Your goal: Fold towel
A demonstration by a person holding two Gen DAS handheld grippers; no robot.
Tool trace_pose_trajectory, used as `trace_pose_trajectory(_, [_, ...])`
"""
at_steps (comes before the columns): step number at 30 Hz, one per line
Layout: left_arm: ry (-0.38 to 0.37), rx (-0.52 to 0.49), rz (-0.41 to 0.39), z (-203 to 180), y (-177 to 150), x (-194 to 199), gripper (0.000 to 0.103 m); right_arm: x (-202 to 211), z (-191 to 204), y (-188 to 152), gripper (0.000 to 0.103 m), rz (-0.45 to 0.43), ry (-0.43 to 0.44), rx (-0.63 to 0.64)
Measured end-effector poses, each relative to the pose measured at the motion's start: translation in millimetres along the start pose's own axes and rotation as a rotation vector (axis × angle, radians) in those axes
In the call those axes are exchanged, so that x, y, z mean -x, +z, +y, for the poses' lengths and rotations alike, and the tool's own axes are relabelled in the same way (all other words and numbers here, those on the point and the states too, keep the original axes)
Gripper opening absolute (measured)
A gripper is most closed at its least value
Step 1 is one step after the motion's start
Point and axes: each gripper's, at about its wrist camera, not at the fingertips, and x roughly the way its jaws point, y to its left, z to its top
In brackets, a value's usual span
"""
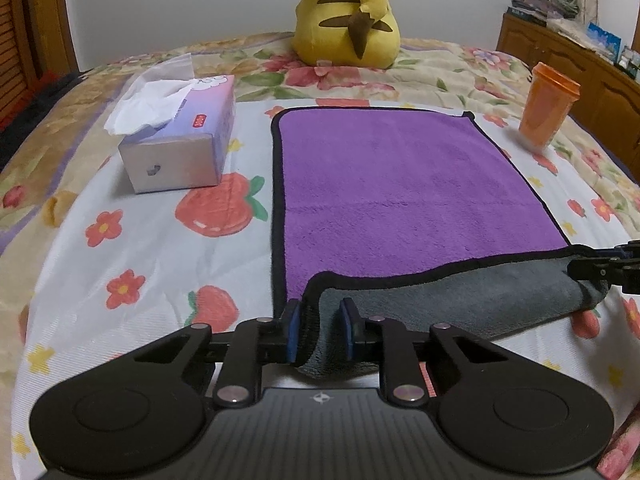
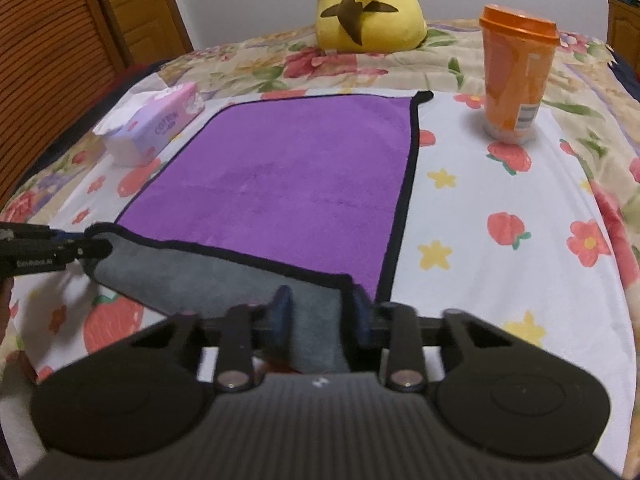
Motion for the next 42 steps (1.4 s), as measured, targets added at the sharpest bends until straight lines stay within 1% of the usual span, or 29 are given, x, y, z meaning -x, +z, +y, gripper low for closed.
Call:
trace_pose_trajectory(1, [0.001,0.0,0.0,0,0,0,0.023,-1,0,-1,0.026,0.003,0.002,0.004])
trace_pose_trajectory(2, [0.002,0.0,0.001,0,0,0,0.02,0,0,-1,0.022,0.005,0.005,0.008])
trace_pose_trajectory(4, [0.003,-0.002,0.0,0,0,0,0.015,-1,0,-1,0.02,0.006,0.005,0.016])
trace_pose_trajectory(5, [0.001,-0.003,-0.002,-1,0,0,0.012,-1,1,-2,0.012,0.005,0.004,0.022])
trace_pose_trajectory(6, [-0.003,-0.004,-0.003,-1,0,1,0.011,0,1,-2,0.005,0.003,0.003,0.026])
trace_pose_trajectory(8, [-0.008,-0.01,-0.015,-1,1,3,0.009,1,1,-2,0.005,-0.007,0.003,0.028])
trace_pose_trajectory(11, [-0.011,-0.02,-0.054,-5,4,12,0.008,3,0,0,0.005,-0.023,0.0,0.031])
trace_pose_trajectory(18, [-0.017,-0.015,-0.122,-9,12,26,0.008,15,-5,7,0.005,-0.093,0.008,0.016])
trace_pose_trajectory(24, [-0.018,-0.005,-0.169,-9,17,37,0.008,20,-6,12,0.005,-0.131,0.016,0.013])
trace_pose_trajectory(32, [-0.026,0.003,-0.233,-13,23,53,0.008,33,-3,22,0.005,-0.203,0.031,0.034])
trace_pose_trajectory(36, [-0.027,0.002,-0.253,-14,26,56,0.008,36,-2,26,0.005,-0.227,0.032,0.048])
trace_pose_trajectory(42, [-0.015,0.007,-0.26,-13,29,54,0.008,33,-4,28,0.005,-0.242,0.023,0.067])
